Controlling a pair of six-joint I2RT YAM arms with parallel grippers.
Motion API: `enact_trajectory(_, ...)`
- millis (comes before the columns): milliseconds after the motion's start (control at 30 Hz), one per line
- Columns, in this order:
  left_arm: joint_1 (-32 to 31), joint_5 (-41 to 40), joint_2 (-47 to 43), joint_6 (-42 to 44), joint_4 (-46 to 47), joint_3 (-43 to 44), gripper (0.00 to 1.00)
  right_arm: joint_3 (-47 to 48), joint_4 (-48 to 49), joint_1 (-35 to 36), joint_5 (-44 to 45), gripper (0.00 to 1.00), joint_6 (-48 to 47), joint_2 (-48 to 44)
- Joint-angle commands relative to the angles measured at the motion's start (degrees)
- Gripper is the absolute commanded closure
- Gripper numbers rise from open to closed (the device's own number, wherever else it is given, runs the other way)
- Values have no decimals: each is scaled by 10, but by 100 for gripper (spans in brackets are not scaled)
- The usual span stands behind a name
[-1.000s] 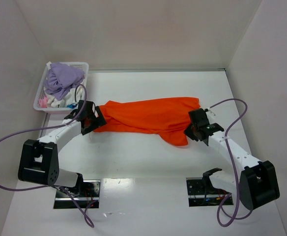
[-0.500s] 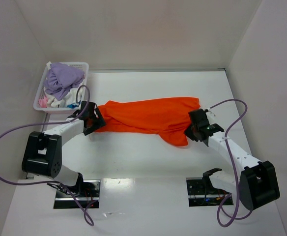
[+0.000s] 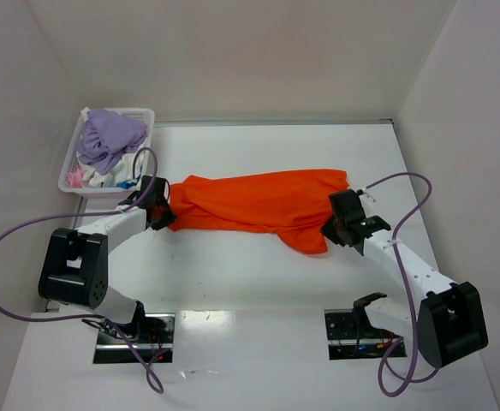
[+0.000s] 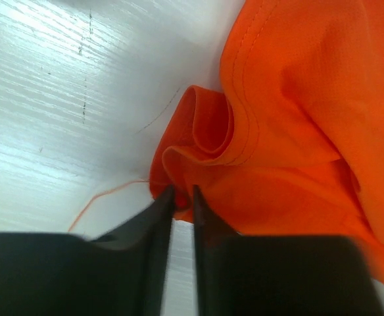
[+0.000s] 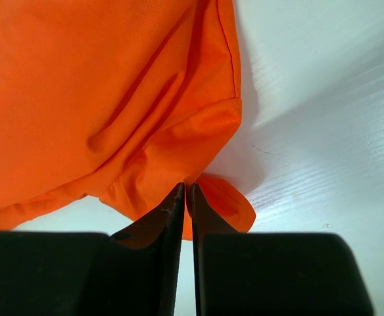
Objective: Fold and stack the t-shirts
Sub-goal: Flatten out the tshirt
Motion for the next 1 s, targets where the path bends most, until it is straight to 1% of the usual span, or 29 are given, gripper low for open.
enact_trajectory(0, 3, -4, 7, 1, 16, -4, 83, -1, 19, 4, 7, 87, 8, -18)
enact_trajectory(100, 3, 2, 2, 1, 9, 2, 95, -1, 19, 4, 7, 87, 8, -18)
enact_trajectory(133, 3, 2, -4, 1, 1, 2, 100, -1, 19, 4, 7, 87, 8, -18)
enact_trajectory(267, 3, 2, -48, -4, -26, 21, 100, -1, 13, 4, 12, 87, 8, -18)
enact_trajectory(400, 3, -47, -121, -24, -55, 21, 100, 4, 13, -2, 17, 87, 8, -24)
enact_trajectory(567, 3, -63, -193, -53, -82, -7, 100, 4, 8, -2, 17, 87, 8, -29)
enact_trajectory(767, 3, -83, -216, -70, -101, -18, 100, 4, 3, -2, 17, 87, 3, -39)
enact_trajectory(967, 3, -48, -203, -70, -101, -23, 100, -3, 3, -8, 11, 87, 3, -39)
